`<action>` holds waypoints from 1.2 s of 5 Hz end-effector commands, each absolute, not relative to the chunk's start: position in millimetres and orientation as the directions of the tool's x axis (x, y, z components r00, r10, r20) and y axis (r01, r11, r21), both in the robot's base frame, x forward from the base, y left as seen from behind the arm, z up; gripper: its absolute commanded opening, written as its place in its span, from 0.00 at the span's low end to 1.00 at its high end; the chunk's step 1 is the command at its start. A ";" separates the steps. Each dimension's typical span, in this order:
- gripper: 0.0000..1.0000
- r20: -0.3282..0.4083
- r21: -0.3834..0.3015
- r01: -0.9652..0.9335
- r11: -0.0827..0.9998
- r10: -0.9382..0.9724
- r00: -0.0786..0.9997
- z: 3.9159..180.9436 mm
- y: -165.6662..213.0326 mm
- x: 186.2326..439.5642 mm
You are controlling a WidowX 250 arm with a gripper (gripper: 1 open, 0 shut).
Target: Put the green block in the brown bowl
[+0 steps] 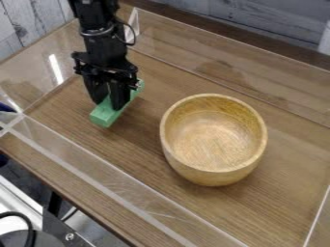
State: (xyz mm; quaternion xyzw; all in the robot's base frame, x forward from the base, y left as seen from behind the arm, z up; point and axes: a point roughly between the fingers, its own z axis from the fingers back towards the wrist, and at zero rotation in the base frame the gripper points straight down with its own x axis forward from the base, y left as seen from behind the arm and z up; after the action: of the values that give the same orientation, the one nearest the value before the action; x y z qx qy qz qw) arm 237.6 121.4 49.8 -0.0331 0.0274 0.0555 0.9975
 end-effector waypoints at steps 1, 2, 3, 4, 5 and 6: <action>0.00 0.000 -0.036 -0.102 0.994 0.102 0.995 62.1 127.9 252.5; 0.00 0.002 -0.037 -0.101 0.994 0.101 0.995 62.8 127.9 254.8; 0.00 0.005 -0.039 -0.099 0.994 0.100 0.995 63.9 127.6 256.8; 0.00 0.008 -0.041 -0.098 0.994 0.098 0.995 64.4 127.3 259.0; 0.00 0.009 -0.042 -0.096 0.995 0.096 0.995 63.6 127.4 261.8; 0.00 0.010 -0.042 -0.094 0.995 0.095 0.995 62.5 127.4 264.0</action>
State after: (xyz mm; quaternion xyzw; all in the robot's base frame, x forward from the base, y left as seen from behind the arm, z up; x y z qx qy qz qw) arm 253.1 122.9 49.8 -0.0332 0.0191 0.0502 0.9980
